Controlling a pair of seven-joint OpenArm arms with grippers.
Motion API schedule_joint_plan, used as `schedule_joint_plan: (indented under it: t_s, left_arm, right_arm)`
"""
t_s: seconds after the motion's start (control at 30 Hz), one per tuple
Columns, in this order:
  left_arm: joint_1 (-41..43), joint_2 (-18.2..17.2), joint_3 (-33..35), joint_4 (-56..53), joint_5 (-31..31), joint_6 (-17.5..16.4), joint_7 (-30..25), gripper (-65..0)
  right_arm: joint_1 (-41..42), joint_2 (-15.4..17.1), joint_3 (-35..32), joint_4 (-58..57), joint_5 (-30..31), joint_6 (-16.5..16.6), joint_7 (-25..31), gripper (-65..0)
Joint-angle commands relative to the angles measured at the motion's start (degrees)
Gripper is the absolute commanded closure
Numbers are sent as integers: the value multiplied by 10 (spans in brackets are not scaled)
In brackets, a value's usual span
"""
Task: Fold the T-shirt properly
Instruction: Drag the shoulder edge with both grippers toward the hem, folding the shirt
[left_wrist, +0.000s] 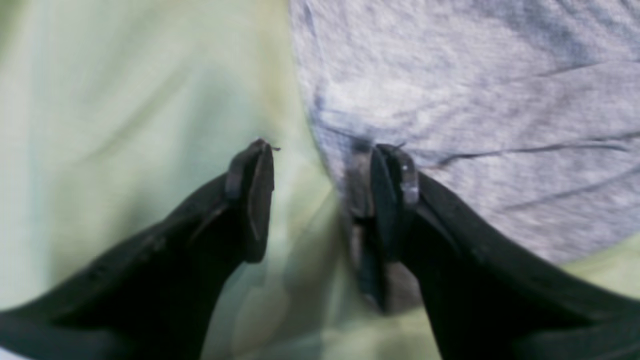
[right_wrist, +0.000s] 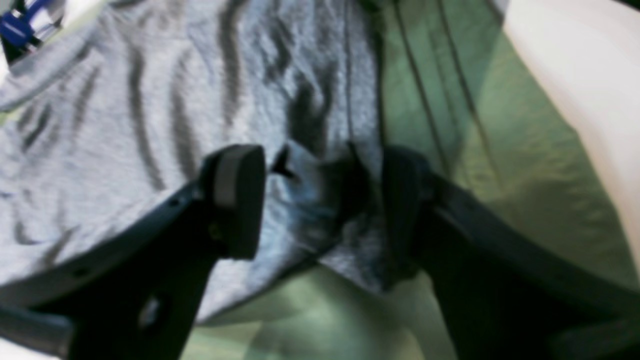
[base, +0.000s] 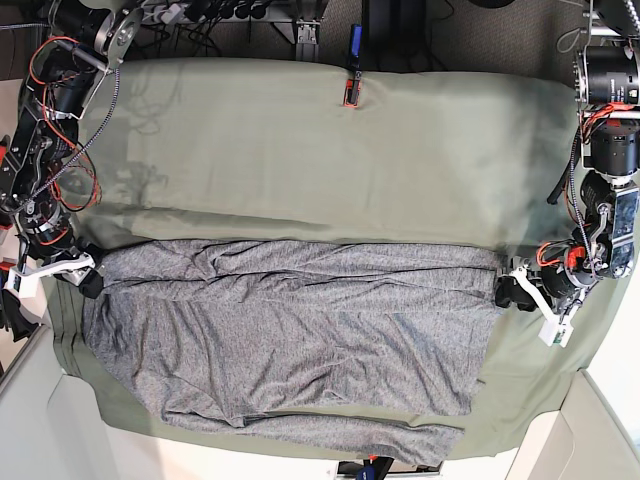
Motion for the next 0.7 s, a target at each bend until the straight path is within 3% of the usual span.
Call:
schedule_joint_plan:
  t_s: [0.0, 0.1, 0.17, 0.33, 0.53, 0.67]
  left_arm:
    - [-20, -15, -8, 14, -30, -9, 4, -342]
    - [-8, -26, -28, 45, -118, -59, 58, -342]
    - [11, -34, -51, 75, -166, -74, 92, -342]
    - [77, -38, -119, 140, -231, -84, 145, -342]
    - [158, -25, -161, 160, -241, -84, 143, -342]
    - [184, -6, -166, 160, -241, -71, 139, -342]
  right_arm:
    - [15, 9, 2, 15, 19, 3, 1, -369]
    - [13, 9, 2, 41, 36, 3, -50, -369]
    - [3, 9, 3, 71, 42, 2, -78, -369]
    - [-42, 2, 8, 143, 60, -5, -82, -369]
    - [-87, -15, 18, 154, 59, -8, -77, -369]
    - [-91, -33, 18, 139, 14, -37, -39, -369]
